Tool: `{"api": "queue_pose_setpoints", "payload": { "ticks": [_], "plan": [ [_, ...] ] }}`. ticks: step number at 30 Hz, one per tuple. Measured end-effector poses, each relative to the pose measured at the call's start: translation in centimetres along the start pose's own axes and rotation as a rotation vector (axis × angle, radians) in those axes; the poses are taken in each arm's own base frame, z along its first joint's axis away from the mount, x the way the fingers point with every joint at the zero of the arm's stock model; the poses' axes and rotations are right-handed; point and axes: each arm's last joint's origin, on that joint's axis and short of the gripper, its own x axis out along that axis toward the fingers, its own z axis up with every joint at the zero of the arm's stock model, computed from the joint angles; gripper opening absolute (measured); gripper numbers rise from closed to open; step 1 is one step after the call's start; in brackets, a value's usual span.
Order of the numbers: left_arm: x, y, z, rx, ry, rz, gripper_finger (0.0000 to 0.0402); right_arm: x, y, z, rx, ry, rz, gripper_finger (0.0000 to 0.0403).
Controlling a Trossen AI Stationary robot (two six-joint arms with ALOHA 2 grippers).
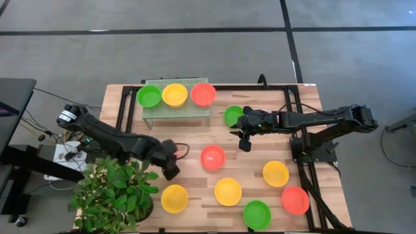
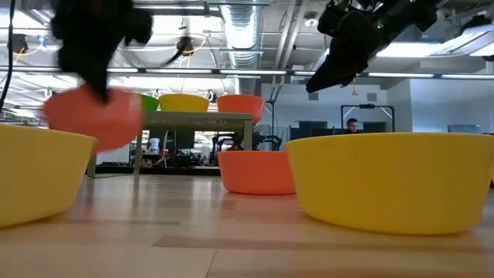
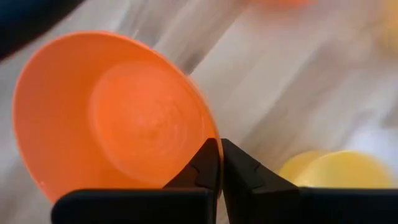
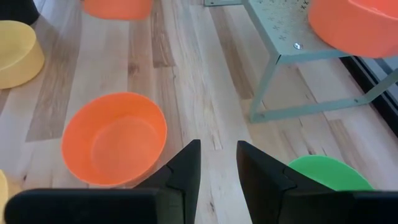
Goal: Pick & Place Mini bowls
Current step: Stack the orange bowl on top of the orange bowl on the shelf
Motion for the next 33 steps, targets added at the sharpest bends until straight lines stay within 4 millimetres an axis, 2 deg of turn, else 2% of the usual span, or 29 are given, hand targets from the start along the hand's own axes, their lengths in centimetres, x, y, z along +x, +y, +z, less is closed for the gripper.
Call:
{"api": "queue_pose_setpoints", "payload": {
  "ticks": [3, 7, 10, 13, 17, 22, 28, 33],
  "plan": [
    [-1.6, -2.0, 2.1, 0.154, -0.103, -0.020, 0.0006, 0.0, 0.0, 0.0, 0.000, -0.001, 0.000, 0.0098],
    [-2.8, -4.1, 4.5, 0.380, -0.182, -0.013, 0.0005, 0.0, 0.0, 0.0, 0.000, -0.001, 0.000, 0.0098],
    [-3.0, -4.8, 6.5, 0.524, -0.221, 0.023, 0.0006, 0.0, 0.0, 0.0, 0.000, -0.001, 0.000, 0.0098],
    [-3.5, -4.5, 8.7, 0.627, -0.276, 0.094, 0.0007, 0.0, 0.0, 0.0, 0.000, -0.001, 0.000, 0.0098],
    [-4.7, -2.9, 12.0, 0.666, -0.337, 0.162, 0.0007, 0.0, 0.0, 0.0, 0.002, -0.001, 0.000, 0.0098],
    [-5.9, 0.5, 15.9, 0.678, -0.400, 0.249, 0.0007, 0.0, 0.0, 0.0, 0.003, -0.001, 0.000, 0.0098],
    [-5.0, 5.2, 19.5, 0.667, -0.390, 0.307, 0.0008, 0.1, 0.0, -0.2, 0.002, 0.006, 0.000, 0.0098],
    [-5.1, 7.3, 21.7, 0.595, -0.489, 0.309, 0.0008, 0.1, 0.0, -0.2, 0.002, 0.010, 0.000, 0.0098]
  ]
}}
